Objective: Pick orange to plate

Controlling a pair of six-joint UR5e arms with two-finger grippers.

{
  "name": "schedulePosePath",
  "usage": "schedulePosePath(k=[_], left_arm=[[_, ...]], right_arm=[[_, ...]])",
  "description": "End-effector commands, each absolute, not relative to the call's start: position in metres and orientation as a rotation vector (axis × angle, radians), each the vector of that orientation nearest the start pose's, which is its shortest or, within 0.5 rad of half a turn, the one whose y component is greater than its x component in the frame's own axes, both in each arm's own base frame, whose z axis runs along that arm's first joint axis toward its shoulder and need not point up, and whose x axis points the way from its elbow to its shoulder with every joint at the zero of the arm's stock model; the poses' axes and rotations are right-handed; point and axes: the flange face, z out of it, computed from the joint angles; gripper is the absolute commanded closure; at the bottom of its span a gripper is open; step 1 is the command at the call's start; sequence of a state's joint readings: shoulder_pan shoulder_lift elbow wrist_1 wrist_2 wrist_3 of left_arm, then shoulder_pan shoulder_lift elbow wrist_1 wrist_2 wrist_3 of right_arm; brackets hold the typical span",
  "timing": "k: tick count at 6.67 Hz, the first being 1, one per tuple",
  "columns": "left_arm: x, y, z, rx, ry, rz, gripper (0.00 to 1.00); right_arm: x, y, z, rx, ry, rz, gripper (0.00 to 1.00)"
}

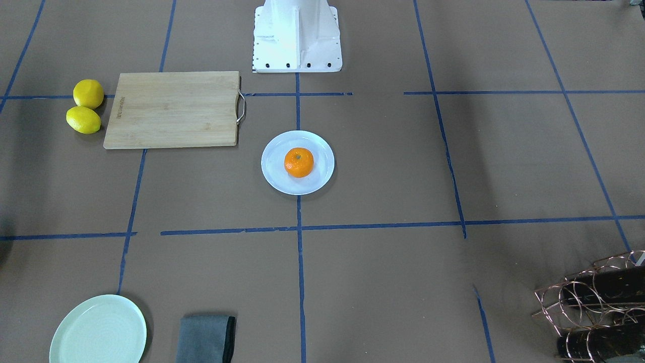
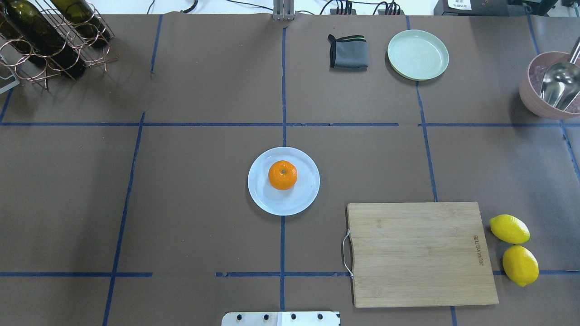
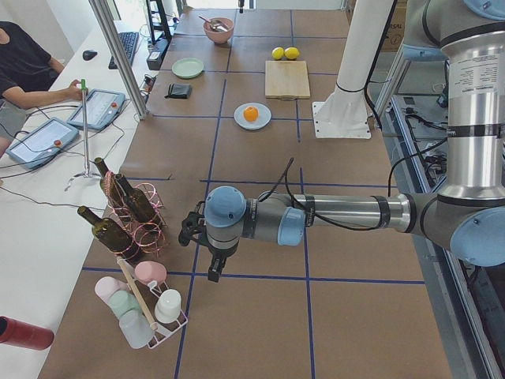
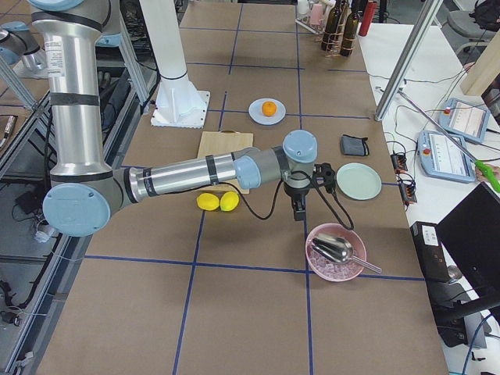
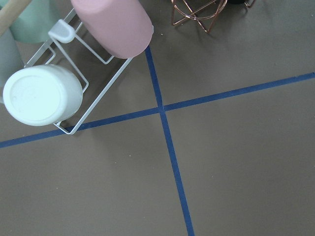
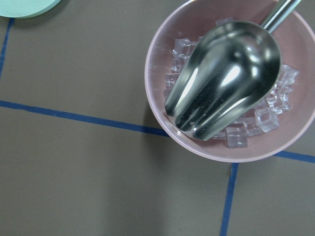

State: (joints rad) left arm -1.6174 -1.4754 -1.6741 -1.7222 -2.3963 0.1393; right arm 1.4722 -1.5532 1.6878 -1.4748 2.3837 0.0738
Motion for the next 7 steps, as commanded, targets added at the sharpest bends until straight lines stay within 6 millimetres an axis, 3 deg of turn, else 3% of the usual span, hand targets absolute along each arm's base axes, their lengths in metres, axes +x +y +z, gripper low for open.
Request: schedulePosePath(k=[1,3,6,7], left_arm=[[-0.084,-0.461,0.634,0.188,0.811,0.126,0.0],[-0.08,-0.457,0.634,0.177,0.817,0.138,0.0],[-0.078,-0.436,0.657,0.173,0.822,0.142,0.0],[-0.078,-0.444,0.644,0.215,0.816,0.159,0.0]], right_arm=[[0.027,-0.507,0.585,0.095,-0.821,-0.136,0.0],[0.032,-0.507,0.592,0.105,-0.801,-0.183,0.0],[0.032,-0.507,0.592,0.104,-0.803,-0.182,0.0],[0.032,-0.508,0.591,0.106,-0.803,-0.181,0.0]])
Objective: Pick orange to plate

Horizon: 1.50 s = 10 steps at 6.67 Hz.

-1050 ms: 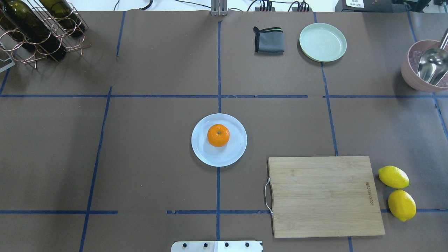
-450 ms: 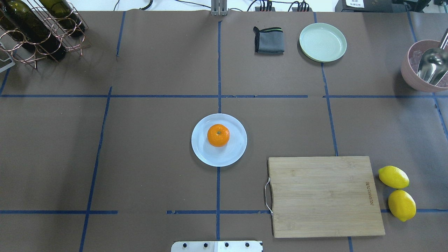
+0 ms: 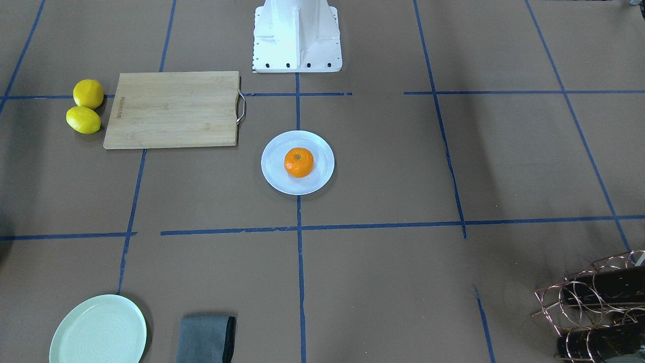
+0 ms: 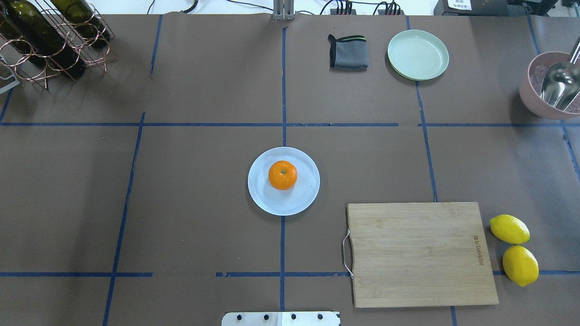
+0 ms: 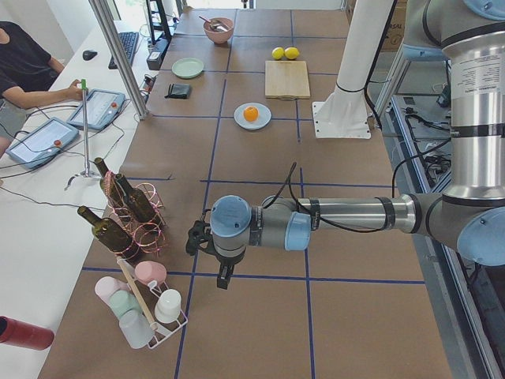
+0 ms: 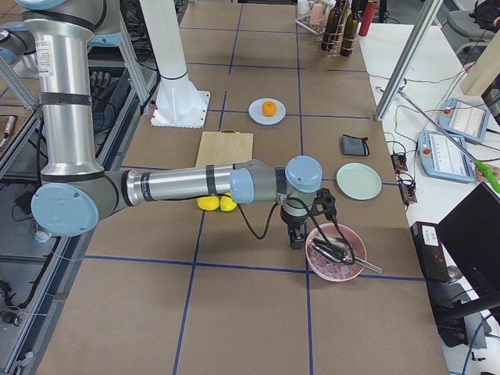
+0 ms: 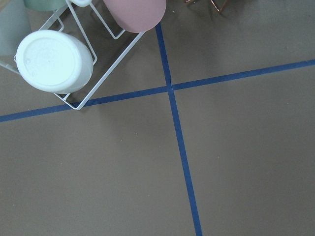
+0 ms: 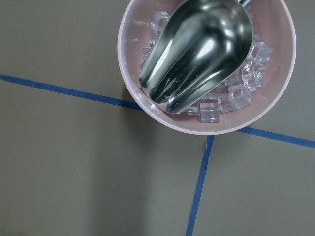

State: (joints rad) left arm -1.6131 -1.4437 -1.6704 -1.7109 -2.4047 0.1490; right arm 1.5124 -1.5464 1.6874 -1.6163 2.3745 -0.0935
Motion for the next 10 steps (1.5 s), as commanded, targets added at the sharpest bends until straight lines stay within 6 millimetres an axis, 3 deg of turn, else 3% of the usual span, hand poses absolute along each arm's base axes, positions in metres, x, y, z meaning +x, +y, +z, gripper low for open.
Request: schedulePosePath(k=[1,2,4,8,10], left_arm=[[-0.076,-0.447,0.638,0.227,0.816,0.172,0.0],[-0.075,-0.447,0.643,0.213,0.818,0.169,0.0],[-0.035,-0.453,0.637,0.179,0.816,0.243,0.0],[-0.032,-0.453,0.629,0.044,0.82,0.113,0.0],[-0.034,-0.451,0.63,0.046,0.819,0.154,0.0]], right_arm=[[0.031,-0.507,0.59,0.107,-0.804,-0.182,0.0],[0.032,-0.507,0.588,0.11,-0.804,-0.181,0.0],[0.031,-0.507,0.588,0.107,-0.804,-0.176,0.0],[0.032,-0.507,0.587,0.107,-0.806,-0.172,0.0],[0.032,-0.507,0.588,0.106,-0.806,-0.172,0.0]])
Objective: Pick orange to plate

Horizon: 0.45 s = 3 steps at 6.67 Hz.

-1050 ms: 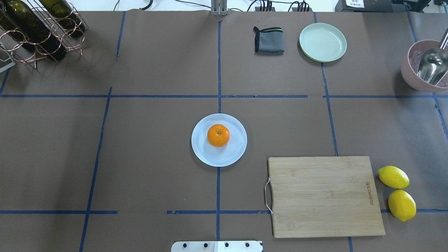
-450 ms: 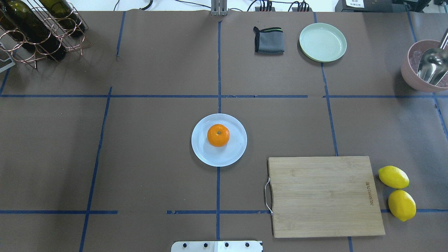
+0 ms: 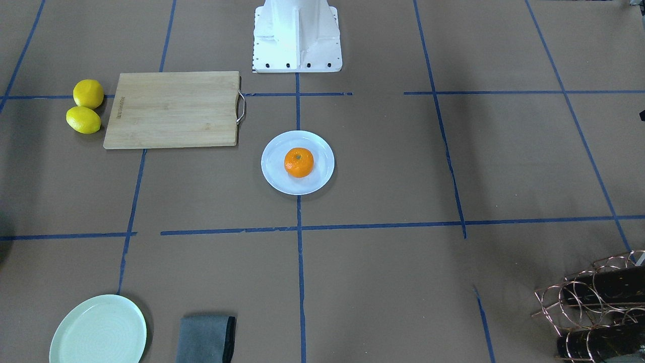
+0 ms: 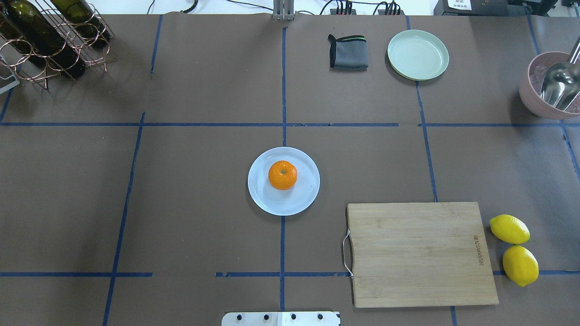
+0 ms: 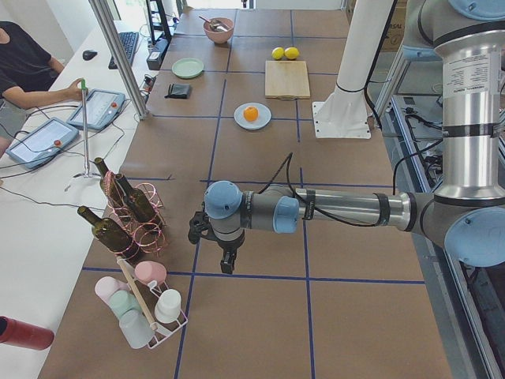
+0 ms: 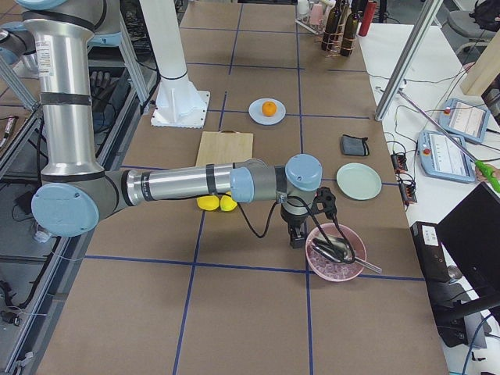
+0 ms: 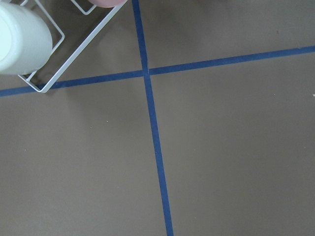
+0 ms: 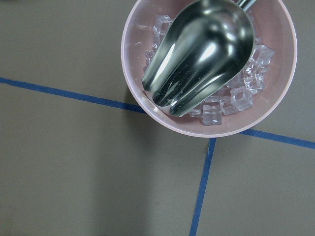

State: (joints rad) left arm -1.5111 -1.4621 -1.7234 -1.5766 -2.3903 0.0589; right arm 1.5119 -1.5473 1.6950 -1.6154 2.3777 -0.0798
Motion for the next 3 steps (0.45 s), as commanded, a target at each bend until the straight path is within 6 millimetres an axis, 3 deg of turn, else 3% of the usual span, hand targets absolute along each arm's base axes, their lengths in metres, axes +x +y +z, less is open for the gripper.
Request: schedulePosePath(k=[1,3], left_arm=[[-0.0351,-0.4518,0.6282,0.052,0.818,0.157,0.0],[-0.0365,-0.4515,0.6214,0.086,0.816,0.208,0.0]], right_arm=[[0.0321,-0.5061,0.589,0.104,-0.805,-0.171,0.0],[0.032,-0.5067,0.5883,0.107,-0.804,-0.173,0.0]])
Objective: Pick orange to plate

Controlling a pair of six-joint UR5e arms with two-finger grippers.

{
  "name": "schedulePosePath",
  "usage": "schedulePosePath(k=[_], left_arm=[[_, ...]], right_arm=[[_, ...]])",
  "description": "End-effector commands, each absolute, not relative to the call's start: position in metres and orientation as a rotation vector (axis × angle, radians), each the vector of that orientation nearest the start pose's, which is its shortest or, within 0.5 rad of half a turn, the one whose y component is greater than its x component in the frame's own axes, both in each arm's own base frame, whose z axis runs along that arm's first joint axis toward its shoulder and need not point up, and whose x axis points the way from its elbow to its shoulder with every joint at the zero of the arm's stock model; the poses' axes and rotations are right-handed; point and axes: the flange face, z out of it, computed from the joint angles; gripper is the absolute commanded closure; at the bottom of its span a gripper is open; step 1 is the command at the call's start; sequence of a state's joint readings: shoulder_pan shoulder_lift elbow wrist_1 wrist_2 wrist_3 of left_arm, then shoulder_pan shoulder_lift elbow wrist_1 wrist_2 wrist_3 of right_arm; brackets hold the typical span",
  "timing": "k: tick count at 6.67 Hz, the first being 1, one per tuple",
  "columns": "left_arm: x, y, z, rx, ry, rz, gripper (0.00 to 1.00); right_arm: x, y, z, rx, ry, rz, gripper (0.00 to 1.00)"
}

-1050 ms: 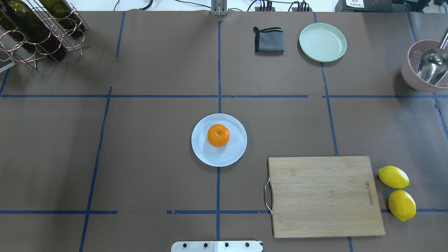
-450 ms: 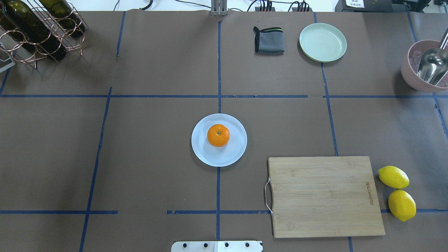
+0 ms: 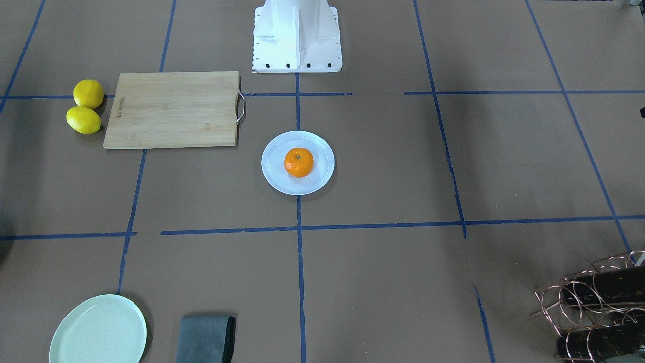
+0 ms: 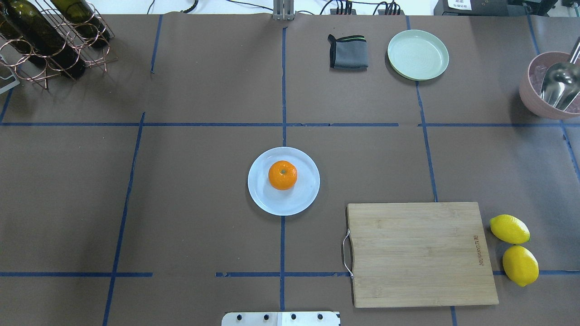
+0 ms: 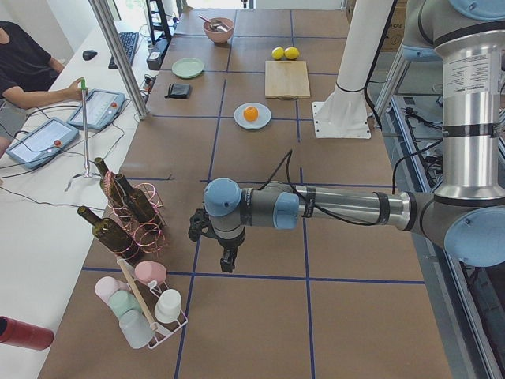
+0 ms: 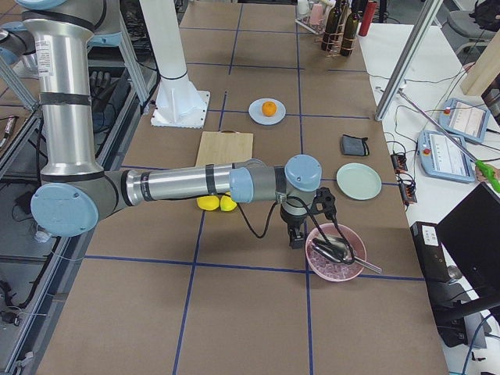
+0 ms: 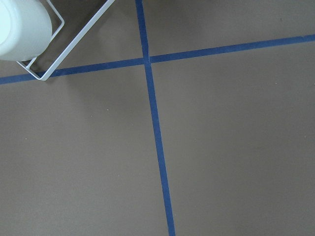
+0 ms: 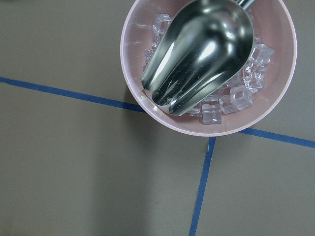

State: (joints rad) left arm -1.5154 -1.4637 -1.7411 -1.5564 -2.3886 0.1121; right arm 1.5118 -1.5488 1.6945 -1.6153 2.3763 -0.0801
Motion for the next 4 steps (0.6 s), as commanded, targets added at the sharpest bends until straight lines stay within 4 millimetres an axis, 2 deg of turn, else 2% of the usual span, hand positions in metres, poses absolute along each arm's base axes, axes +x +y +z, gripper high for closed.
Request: schedulePosePath(k=[1,3,4], left_arm=[[-0.037,-0.45,0.624,0.086,0.816,0.221,0.0],[-0.043,-0.446,0.63,0.024,0.819,0.181,0.0],[-0.046,-0.456,0.621,0.016,0.82,0.179,0.0]], right_arm=[[0.032,-0.507,0.588,0.108,-0.804,-0.174,0.0],[0.032,-0.507,0.587,0.109,-0.804,-0.174,0.0],[0.032,-0.507,0.587,0.11,-0.804,-0.176,0.0]])
